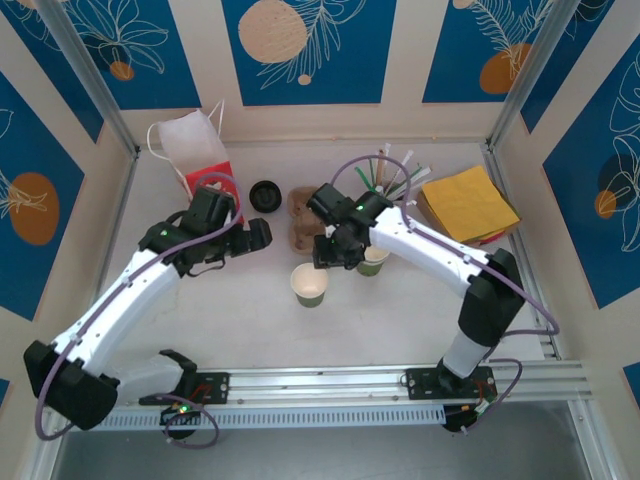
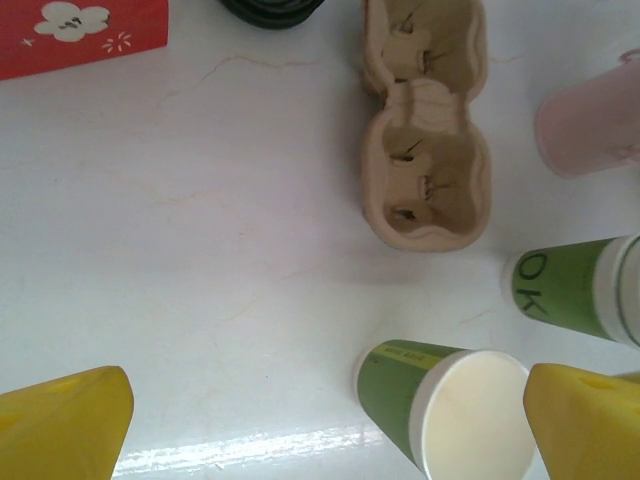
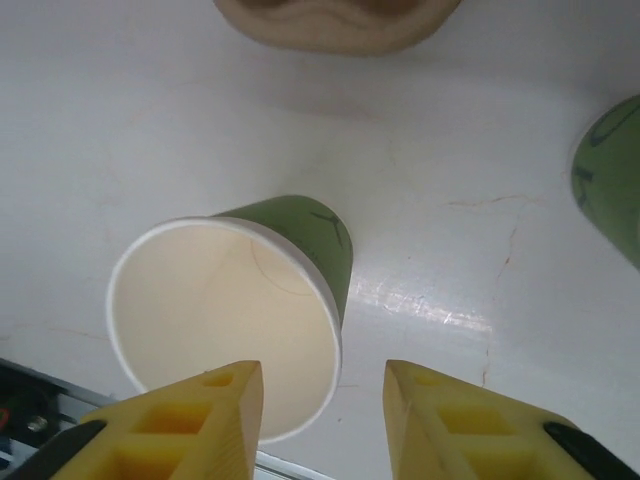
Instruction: Pack the takeout coffee
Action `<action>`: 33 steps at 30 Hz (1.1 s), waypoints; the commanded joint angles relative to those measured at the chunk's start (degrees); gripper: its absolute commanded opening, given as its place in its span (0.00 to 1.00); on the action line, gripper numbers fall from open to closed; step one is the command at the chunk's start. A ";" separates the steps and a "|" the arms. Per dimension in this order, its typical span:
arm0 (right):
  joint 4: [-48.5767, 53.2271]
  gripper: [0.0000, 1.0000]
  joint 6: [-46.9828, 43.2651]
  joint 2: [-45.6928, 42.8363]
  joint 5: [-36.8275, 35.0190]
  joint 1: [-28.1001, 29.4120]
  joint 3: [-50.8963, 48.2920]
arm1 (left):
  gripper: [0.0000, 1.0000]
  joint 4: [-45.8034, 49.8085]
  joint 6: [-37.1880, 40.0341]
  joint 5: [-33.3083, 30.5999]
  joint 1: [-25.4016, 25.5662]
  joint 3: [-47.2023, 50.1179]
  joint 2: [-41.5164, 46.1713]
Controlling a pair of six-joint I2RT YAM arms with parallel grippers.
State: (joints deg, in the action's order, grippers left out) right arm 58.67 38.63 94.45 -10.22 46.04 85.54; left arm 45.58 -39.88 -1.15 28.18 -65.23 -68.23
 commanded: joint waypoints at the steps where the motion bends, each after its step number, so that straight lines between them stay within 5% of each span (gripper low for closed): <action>1: -1.53 0.40 -2.52 -4.24 1.25 -1.90 0.65 | 1.00 -1.71 2.63 -0.18 -0.42 -3.16 -4.23; 11: -6.36 0.72 -6.91 -12.71 5.13 -10.07 -3.92 | 1.00 -2.99 1.88 -2.15 0.90 -15.70 -22.05; 17: -7.28 0.99 -9.73 -15.73 7.26 -14.55 -4.26 | 0.88 0.43 -1.10 -4.87 1.26 -27.44 -34.66; 26: -7.29 0.99 -12.85 -18.49 8.65 -19.46 -4.75 | 0.60 3.80 -3.93 -9.04 -0.21 -40.84 -49.09; 33: -6.43 0.99 -14.37 -19.35 9.70 -21.99 -5.05 | 0.52 4.70 -3.41 -9.30 -2.67 -48.73 -57.05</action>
State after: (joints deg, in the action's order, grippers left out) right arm 51.55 25.96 76.69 -2.72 24.88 81.10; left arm 48.07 -43.16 -8.95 26.72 -110.61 -123.15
